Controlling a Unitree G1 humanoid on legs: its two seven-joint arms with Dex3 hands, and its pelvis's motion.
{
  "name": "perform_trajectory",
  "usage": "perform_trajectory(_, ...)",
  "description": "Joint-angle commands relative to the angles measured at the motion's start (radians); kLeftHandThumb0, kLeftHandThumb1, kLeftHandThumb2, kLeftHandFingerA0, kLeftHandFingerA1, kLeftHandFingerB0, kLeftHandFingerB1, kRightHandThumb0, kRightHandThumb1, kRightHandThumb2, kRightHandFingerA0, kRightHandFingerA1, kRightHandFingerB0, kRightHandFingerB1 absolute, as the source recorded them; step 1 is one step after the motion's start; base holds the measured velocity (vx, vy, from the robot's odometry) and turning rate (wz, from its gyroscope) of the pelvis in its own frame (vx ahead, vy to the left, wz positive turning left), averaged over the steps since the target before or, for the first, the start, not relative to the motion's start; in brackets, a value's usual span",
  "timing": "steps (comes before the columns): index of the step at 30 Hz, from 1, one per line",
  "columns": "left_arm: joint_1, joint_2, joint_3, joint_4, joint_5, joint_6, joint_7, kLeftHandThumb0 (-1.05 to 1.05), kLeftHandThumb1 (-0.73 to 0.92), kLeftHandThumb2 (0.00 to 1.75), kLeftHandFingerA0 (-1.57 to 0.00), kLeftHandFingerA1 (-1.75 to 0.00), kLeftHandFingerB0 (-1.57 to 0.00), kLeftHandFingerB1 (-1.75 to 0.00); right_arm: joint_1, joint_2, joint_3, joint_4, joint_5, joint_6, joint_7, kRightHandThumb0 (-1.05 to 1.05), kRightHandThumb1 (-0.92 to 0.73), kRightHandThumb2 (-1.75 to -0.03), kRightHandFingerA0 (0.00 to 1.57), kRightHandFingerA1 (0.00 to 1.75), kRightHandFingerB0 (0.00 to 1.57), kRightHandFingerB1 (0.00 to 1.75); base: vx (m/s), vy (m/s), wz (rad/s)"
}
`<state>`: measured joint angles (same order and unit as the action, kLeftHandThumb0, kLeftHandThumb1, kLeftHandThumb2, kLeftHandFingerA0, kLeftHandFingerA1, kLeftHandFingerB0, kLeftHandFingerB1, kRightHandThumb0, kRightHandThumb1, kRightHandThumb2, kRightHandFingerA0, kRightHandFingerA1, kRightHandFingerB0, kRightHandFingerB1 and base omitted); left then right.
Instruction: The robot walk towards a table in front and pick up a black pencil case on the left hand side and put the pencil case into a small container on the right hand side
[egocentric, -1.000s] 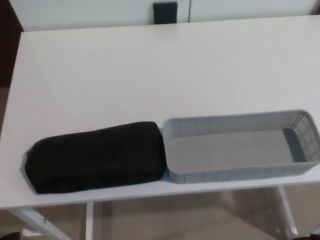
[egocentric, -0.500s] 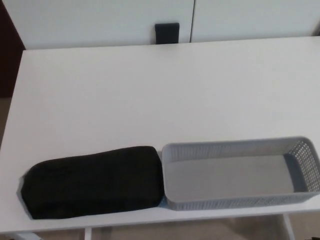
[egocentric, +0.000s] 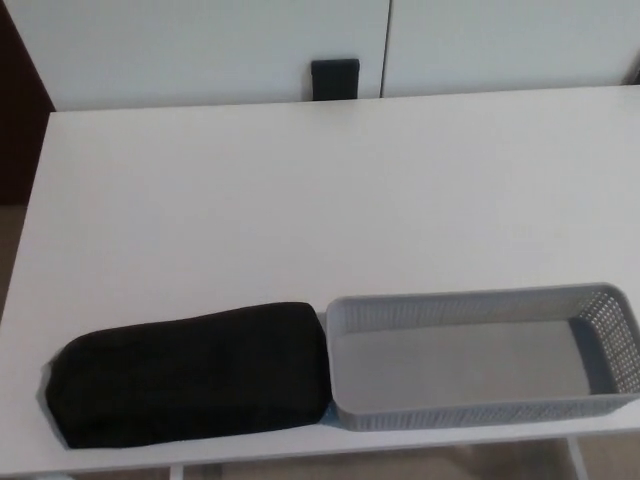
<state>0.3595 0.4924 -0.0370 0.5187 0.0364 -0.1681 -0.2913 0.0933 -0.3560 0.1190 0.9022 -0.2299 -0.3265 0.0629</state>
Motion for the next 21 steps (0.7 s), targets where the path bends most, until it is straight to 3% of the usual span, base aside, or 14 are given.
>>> perform_trajectory(1, 0.116, 0.033, -0.046, -0.166, 0.056, -0.009, -0.040, -0.26, 0.54, 0.58, -0.38, -0.40, -0.30, -0.32, 0.005, -0.007, -0.009, 0.016, 0.004, -0.013, -0.005, -0.39, -0.60, -0.58, 0.59, 0.41, 0.54, 0.39, 0.00, 0.000, 0.00)
perform_trajectory(8, 0.396, 0.106, 0.006, -0.442, -0.028, -0.061, -0.148, -0.26, 0.53, 0.56, -0.40, -0.39, -0.27, -0.31, 0.025, -0.015, -0.020, 0.020, 0.014, -0.035, 0.006, -0.39, -0.61, -0.58, 0.57, 0.41, 0.53, 0.39, 0.00, 0.000, 0.00)
perform_trajectory(9, 0.450, 0.126, 0.021, -0.476, -0.067, -0.099, -0.191, -0.22, 0.36, 0.82, -0.30, -0.56, -0.13, -0.46, 0.022, -0.014, -0.022, 0.023, 0.015, -0.031, 0.005, -0.37, -0.61, -0.58, 0.57, 0.40, 0.53, 0.38, 0.00, 0.000, 0.00)
perform_trajectory(10, 0.491, 0.144, 0.033, -0.507, -0.089, -0.120, -0.221, -0.30, 0.53, 0.56, -0.39, -0.38, -0.25, -0.31, 0.020, -0.013, -0.024, 0.027, 0.014, -0.030, 0.003, -0.37, -0.61, -0.58, 0.57, 0.40, 0.53, 0.38, 0.00, 0.000, 0.00)
perform_trajectory(14, 0.626, 0.249, 0.090, -0.639, -0.227, -0.202, -0.404, -0.53, 0.45, 0.70, -0.29, -0.44, -0.19, -0.37, 0.016, -0.014, -0.032, 0.031, 0.019, -0.023, 0.008, -0.39, -0.61, -0.58, 0.58, 0.41, 0.54, 0.38, 0.00, 0.000, 0.00)
perform_trajectory(16, 0.690, 0.304, 0.144, -0.742, -0.355, -0.235, -0.522, -0.54, 0.44, 0.70, -0.31, -0.45, -0.20, -0.39, 0.016, -0.007, -0.041, 0.040, 0.031, -0.022, 0.010, -0.38, -0.60, -0.58, 0.58, 0.41, 0.55, 0.39, 0.00, 0.000, 0.00)
perform_trajectory(17, 0.711, 0.315, 0.165, -0.776, -0.385, -0.240, -0.545, -0.48, 0.51, 0.56, -0.39, -0.37, -0.27, -0.31, 0.017, -0.006, -0.040, 0.042, 0.029, -0.023, 0.007, -0.38, -0.60, -0.58, 0.59, 0.41, 0.55, 0.39, 0.00, 0.000, 0.00)
perform_trajectory(20, 0.821, 0.322, 0.308, -0.983, -0.588, -0.265, -0.638, -0.39, 0.48, 0.55, -0.40, -0.37, -0.27, -0.30, 0.013, -0.005, -0.035, 0.055, 0.021, -0.022, 0.000, -0.38, -0.60, -0.58, 0.60, 0.41, 0.55, 0.39, 0.00, 0.000, 0.00)
perform_trajectory(21, 0.852, 0.312, 0.359, -1.050, -0.664, -0.277, -0.667, -0.43, 0.41, 0.63, -0.35, -0.42, -0.21, -0.36, 0.011, -0.006, -0.035, 0.059, 0.021, -0.023, 0.000, -0.37, -0.60, -0.58, 0.60, 0.41, 0.54, 0.39, 0.00, 0.000, 0.00)
